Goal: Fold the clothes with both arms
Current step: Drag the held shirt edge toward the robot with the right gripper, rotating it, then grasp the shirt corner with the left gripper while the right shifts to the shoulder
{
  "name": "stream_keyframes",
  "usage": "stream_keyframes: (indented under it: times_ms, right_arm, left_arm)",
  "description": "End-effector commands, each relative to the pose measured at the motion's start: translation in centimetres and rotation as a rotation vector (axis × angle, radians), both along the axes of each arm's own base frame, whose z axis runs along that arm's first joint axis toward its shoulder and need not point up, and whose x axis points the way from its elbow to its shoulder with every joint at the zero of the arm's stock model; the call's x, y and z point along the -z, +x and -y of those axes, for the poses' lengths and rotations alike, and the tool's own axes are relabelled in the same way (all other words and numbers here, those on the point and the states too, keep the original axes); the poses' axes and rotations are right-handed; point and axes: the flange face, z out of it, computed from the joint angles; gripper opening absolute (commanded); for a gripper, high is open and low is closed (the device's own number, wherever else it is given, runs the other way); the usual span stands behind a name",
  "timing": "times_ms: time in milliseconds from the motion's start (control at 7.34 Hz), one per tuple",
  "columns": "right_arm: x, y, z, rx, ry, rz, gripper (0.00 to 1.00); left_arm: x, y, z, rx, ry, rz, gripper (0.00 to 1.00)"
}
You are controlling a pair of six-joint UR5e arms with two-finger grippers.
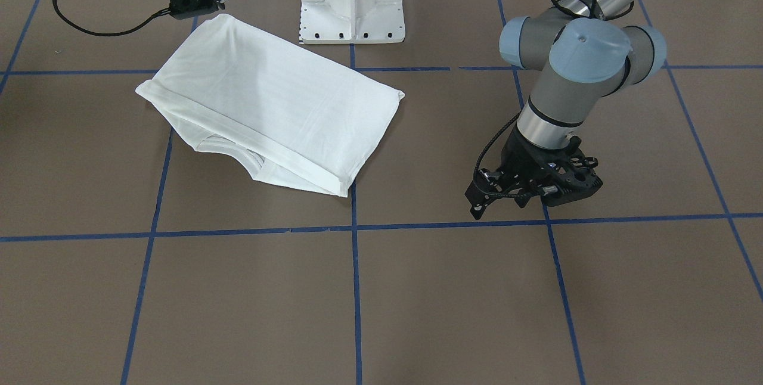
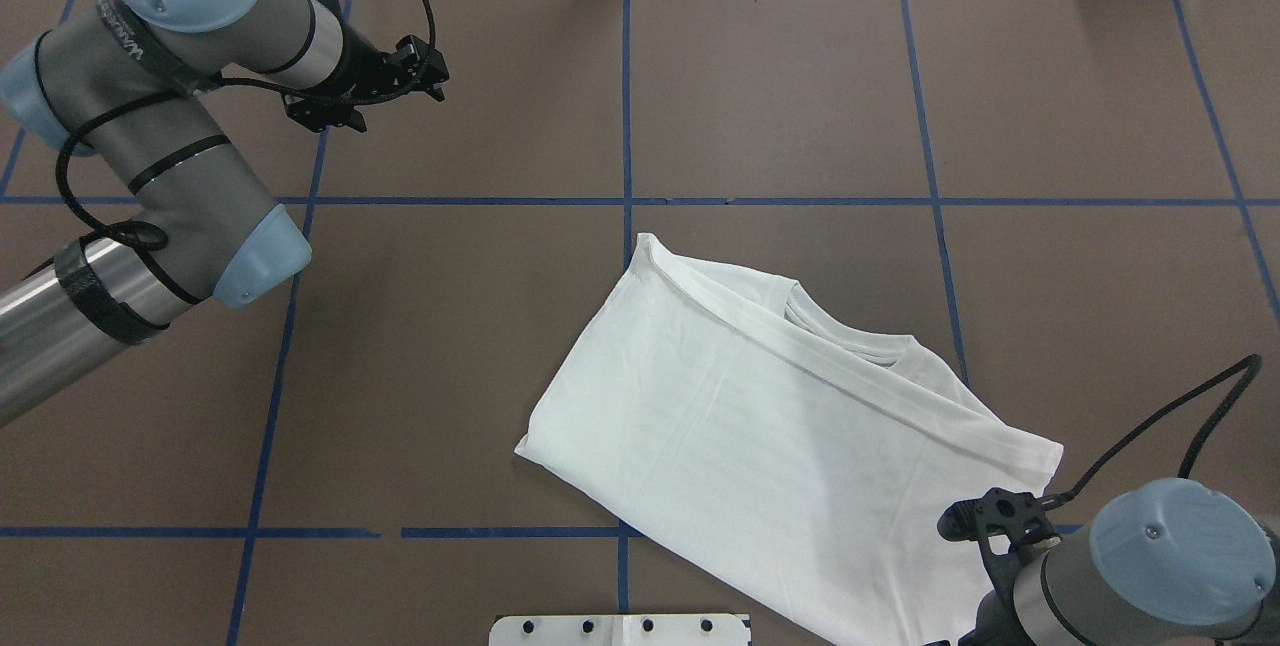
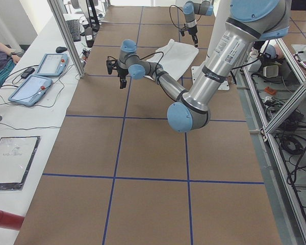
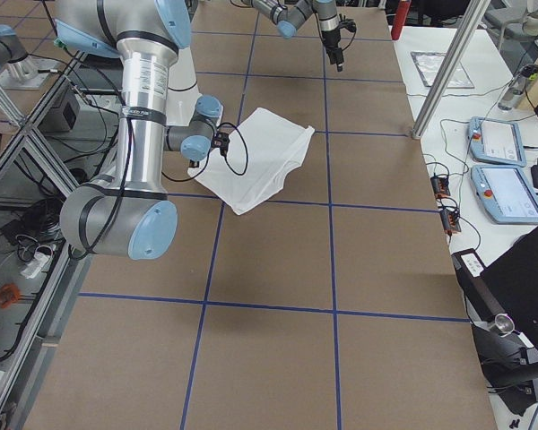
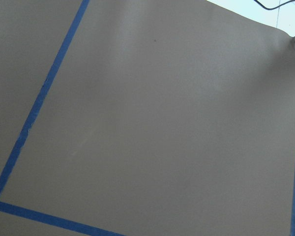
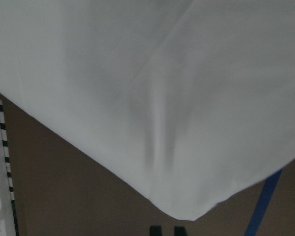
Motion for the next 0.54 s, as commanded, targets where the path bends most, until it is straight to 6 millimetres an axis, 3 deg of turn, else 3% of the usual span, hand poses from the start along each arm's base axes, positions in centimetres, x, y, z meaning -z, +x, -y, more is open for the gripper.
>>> stream_keyframes:
  times_ms: [0, 272, 409]
  right_arm:
    - [3.3, -0.3, 3.8, -0.093, 0.018, 0.082, 1.0]
    - [5.7, 3.1, 11.1, -0.283, 0.045, 0.14, 1.0]
    - [5.6, 5.2, 14.1, -0.361, 0.08, 0.139, 1.0]
  left_arm:
    - [0.9, 1.9, -2.7, -0.061, 0.012, -0.024, 0.99]
    - [2.5, 3.1, -7.4, -0.124, -0.071, -0.074, 0.99]
    - [3.5, 5.1, -12.1, -0.148, -0.128, -0.108, 0.99]
